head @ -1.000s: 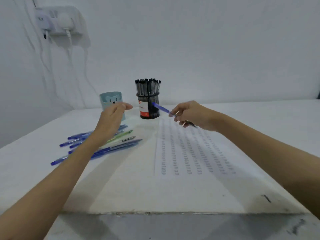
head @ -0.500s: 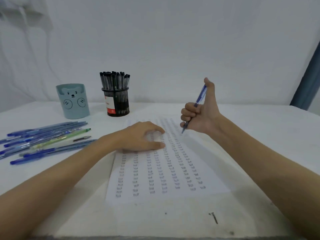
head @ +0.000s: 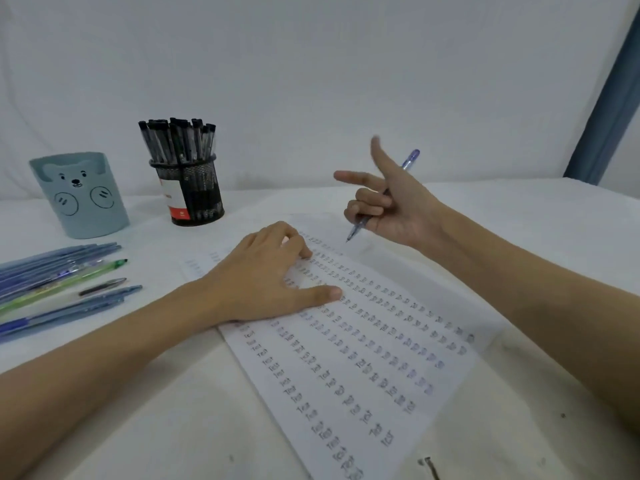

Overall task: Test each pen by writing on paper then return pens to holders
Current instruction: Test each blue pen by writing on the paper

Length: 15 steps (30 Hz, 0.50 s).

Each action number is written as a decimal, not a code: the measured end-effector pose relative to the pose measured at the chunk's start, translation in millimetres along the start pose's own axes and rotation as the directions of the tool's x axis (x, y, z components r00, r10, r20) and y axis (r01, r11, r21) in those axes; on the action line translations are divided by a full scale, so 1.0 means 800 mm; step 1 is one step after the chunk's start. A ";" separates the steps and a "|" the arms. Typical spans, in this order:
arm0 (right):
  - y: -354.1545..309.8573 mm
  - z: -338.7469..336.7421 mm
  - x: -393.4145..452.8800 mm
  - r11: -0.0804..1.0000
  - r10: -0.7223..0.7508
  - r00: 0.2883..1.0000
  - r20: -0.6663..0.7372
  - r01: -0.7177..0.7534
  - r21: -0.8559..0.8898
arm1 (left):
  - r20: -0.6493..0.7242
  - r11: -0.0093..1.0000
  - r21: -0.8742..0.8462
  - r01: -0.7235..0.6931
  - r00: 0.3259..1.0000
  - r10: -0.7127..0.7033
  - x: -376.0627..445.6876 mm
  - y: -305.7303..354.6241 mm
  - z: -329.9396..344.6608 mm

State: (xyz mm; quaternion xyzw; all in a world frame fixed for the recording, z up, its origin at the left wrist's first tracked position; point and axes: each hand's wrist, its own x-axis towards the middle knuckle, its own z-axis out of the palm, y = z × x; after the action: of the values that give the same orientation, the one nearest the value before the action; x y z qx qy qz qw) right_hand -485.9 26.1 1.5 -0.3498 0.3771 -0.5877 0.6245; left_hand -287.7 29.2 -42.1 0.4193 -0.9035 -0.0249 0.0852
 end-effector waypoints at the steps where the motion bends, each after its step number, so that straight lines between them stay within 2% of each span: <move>1: 0.000 -0.002 0.002 0.998 -0.005 1.000 0.010 0.006 -0.058 | -0.006 0.998 -0.058 -0.009 1.000 0.009 -0.001 0.000 0.004; 3: 0.005 -0.007 0.005 0.972 0.039 0.998 0.050 -0.027 -0.232 | 0.023 0.984 -0.180 0.008 1.000 -0.004 -0.003 0.006 0.007; 6: 0.018 -0.010 0.010 0.890 0.043 0.999 -0.009 -0.042 -0.453 | 0.055 0.964 -0.262 0.050 0.998 -0.036 -0.002 0.005 0.006; 9: 0.034 -0.001 0.014 0.814 -0.100 0.995 -0.027 0.066 -0.577 | 0.041 0.968 -0.251 0.007 0.999 0.004 0.003 -0.005 0.007; 12: 0.050 0.003 0.019 0.702 -0.295 0.955 -0.018 0.204 -0.682 | 0.037 0.979 -0.204 -0.021 0.999 0.029 0.005 -0.013 0.012; 15: 0.054 0.003 0.021 0.674 -0.333 0.943 0.009 0.245 -0.697 | 0.024 0.977 -0.213 -0.026 0.999 0.031 0.006 -0.013 0.014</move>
State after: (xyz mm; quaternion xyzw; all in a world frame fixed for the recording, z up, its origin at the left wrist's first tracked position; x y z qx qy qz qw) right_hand -463.0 12.5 -36.7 -0.5760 0.5446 -0.5161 0.3244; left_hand -284.7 18.7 -53.5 0.3944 -0.9027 -0.1256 0.1177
